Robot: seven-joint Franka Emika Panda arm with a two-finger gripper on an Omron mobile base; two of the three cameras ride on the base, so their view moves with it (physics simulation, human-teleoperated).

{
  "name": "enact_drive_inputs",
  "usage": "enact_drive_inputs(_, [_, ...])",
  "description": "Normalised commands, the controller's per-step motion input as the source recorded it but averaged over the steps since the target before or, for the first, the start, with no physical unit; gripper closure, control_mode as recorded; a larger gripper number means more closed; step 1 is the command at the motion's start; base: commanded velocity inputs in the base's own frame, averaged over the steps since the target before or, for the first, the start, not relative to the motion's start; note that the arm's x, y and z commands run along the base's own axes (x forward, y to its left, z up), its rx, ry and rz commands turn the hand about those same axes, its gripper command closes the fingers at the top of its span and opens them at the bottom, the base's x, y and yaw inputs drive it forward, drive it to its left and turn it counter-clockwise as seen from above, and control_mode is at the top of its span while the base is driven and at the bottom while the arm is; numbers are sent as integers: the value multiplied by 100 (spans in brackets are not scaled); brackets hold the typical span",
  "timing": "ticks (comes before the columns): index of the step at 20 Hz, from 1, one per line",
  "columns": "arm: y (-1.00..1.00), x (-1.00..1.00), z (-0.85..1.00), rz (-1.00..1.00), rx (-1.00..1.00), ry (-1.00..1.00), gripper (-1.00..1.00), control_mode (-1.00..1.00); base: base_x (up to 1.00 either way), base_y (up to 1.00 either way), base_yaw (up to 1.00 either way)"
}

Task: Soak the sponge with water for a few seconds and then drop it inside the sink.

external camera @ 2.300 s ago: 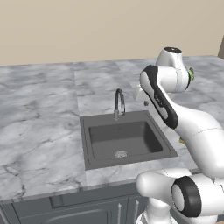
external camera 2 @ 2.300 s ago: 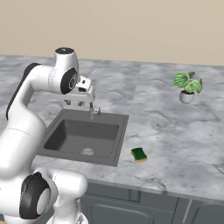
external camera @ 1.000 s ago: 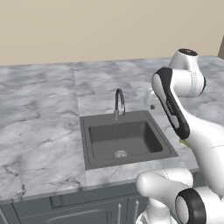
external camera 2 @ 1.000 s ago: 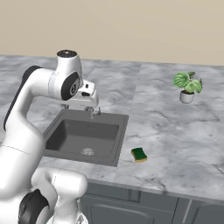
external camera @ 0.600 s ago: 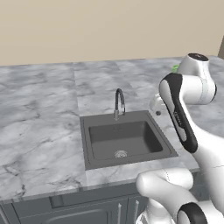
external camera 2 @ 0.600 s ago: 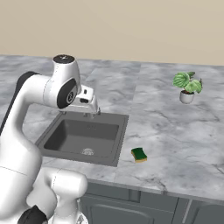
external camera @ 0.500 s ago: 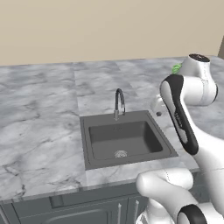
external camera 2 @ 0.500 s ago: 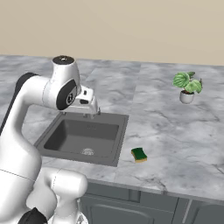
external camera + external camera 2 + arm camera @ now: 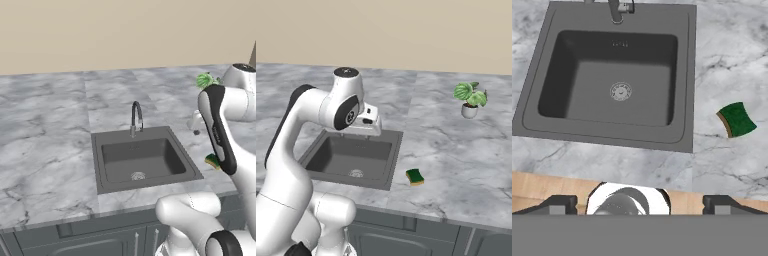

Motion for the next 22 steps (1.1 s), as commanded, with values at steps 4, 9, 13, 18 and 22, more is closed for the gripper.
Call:
enact_drive_inputs(4, [-46,0,0,0,0,2,-100,-100,0,0,0])
enact_drive_inputs(9, [-3,2,0,0,0,0,-100,-100,0,0,0])
enact_drive_inputs(13, [8,45,0,0,0,-2,-100,-100,0,0,0])
enact_drive_inputs(18, [1,32,-8,-2,3,-6,-100,-100,0,0,0])
enact_drive_inputs(22, [2,21,0,0,6,-11,-100,-100,0,0,0])
